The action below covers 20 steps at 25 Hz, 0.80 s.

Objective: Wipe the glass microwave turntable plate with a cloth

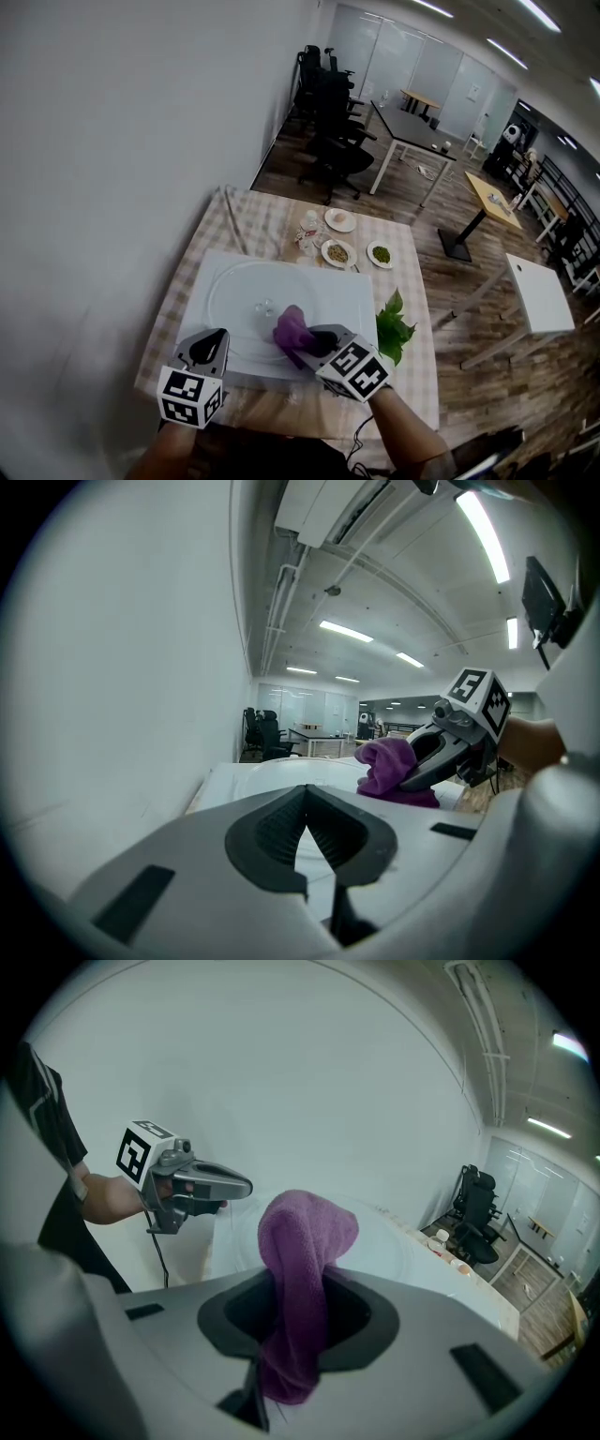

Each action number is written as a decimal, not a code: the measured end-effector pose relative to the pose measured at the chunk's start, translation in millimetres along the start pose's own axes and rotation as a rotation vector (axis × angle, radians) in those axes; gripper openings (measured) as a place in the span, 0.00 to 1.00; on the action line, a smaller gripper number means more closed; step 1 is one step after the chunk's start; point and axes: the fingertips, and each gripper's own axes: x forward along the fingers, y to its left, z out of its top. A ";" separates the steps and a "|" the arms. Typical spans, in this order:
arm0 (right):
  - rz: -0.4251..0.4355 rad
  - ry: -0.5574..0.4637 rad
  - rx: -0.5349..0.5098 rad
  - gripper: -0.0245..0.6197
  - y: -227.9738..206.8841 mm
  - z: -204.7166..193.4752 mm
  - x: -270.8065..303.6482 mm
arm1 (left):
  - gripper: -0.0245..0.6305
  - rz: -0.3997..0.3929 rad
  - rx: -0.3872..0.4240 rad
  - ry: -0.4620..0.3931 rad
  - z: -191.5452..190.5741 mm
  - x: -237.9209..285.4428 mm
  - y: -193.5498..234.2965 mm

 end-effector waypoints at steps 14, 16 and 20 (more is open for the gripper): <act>0.135 0.002 0.016 0.22 16.7 0.4 -4.1 | 0.05 -0.008 0.020 -0.002 -2.1 4.3 -3.6; 0.139 -0.022 0.036 0.22 9.2 8.3 -6.5 | 0.05 -0.014 0.022 -0.003 -2.3 5.0 -4.8; 0.077 -0.058 0.012 0.22 -23.4 36.9 -1.2 | 0.05 -0.017 0.028 -0.005 -1.8 6.0 -5.6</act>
